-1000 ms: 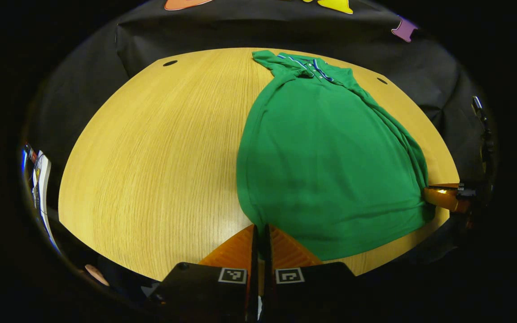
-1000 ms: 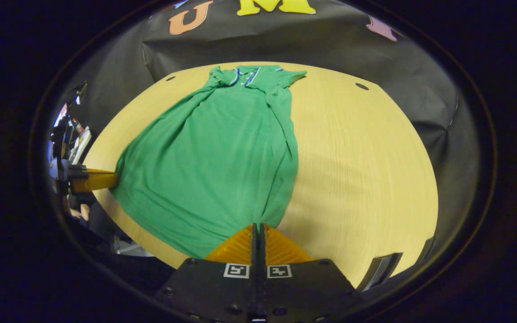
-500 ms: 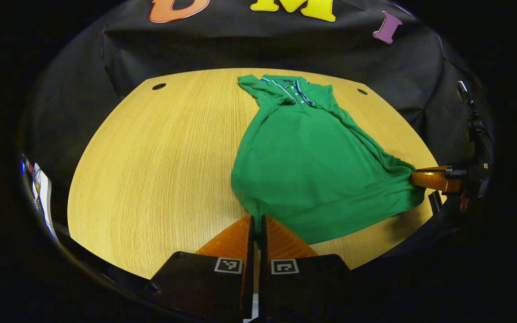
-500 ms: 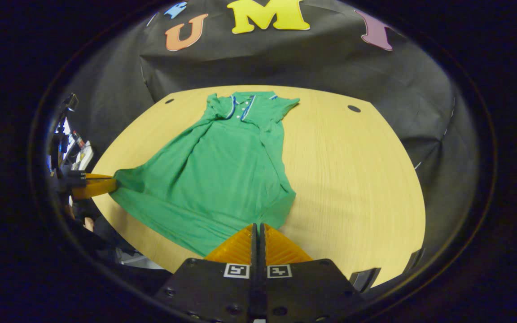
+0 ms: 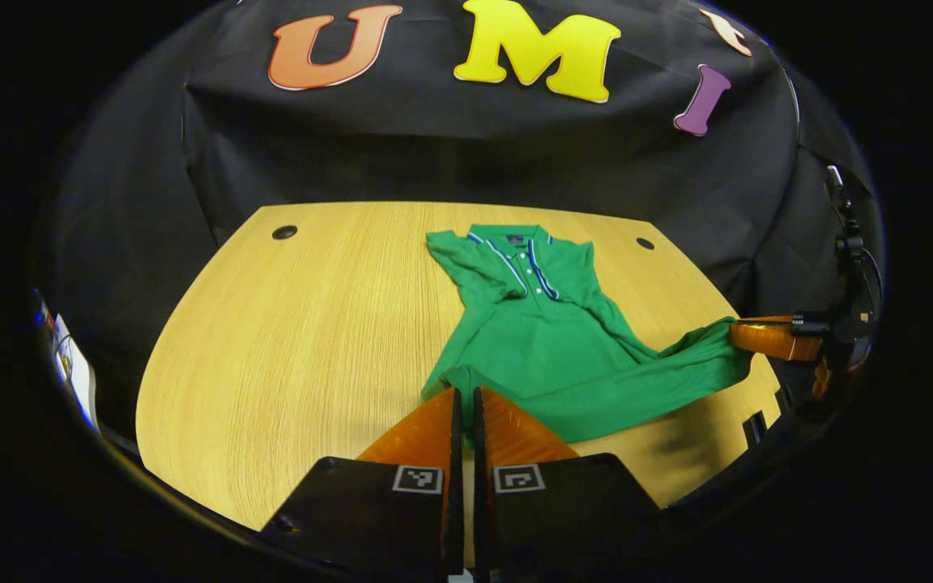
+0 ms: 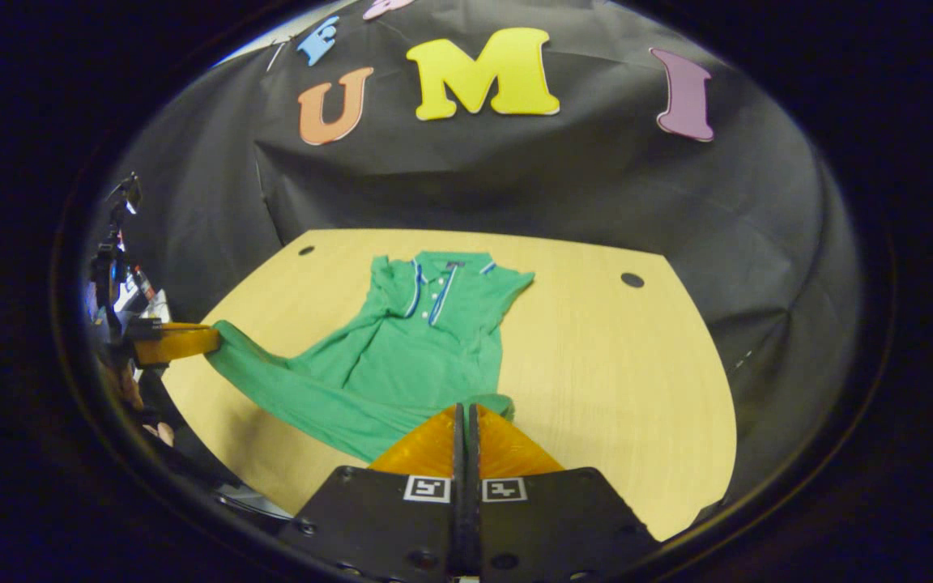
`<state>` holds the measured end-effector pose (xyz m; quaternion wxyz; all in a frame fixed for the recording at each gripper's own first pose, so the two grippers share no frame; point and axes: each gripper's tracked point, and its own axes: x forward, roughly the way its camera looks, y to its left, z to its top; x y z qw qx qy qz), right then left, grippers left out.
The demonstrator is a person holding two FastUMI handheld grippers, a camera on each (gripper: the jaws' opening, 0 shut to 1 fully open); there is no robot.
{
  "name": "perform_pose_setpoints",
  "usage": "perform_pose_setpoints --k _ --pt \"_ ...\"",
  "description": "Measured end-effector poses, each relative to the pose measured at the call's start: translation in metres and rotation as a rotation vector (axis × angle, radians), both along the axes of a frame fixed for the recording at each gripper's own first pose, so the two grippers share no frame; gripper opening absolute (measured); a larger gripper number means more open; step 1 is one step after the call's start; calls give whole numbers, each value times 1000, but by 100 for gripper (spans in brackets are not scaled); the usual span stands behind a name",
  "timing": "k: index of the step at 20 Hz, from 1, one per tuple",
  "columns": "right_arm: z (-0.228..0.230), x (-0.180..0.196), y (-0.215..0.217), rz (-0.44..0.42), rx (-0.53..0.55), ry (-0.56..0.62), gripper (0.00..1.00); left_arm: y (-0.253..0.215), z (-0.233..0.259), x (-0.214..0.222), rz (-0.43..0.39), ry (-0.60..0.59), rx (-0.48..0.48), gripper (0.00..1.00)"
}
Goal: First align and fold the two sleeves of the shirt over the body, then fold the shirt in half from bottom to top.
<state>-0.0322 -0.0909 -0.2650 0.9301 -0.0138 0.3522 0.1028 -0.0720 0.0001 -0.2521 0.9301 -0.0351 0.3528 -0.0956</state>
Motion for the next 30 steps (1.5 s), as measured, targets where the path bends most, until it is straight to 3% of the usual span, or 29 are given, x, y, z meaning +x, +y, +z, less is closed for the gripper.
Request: perform_pose_setpoints --k 9,17,25,30 --pt "53 87 -2 -107 106 -110 0 -15 41 93 -10 -115 -21 10" --pt "69 170 3 -108 126 -156 0 -18 57 178 16 -186 -36 10" --pt "65 285 2 -129 164 -200 0 -17 31 273 71 -200 -65 10" --pt "46 328 2 -112 145 -185 0 -11 4 315 106 -204 -45 10"
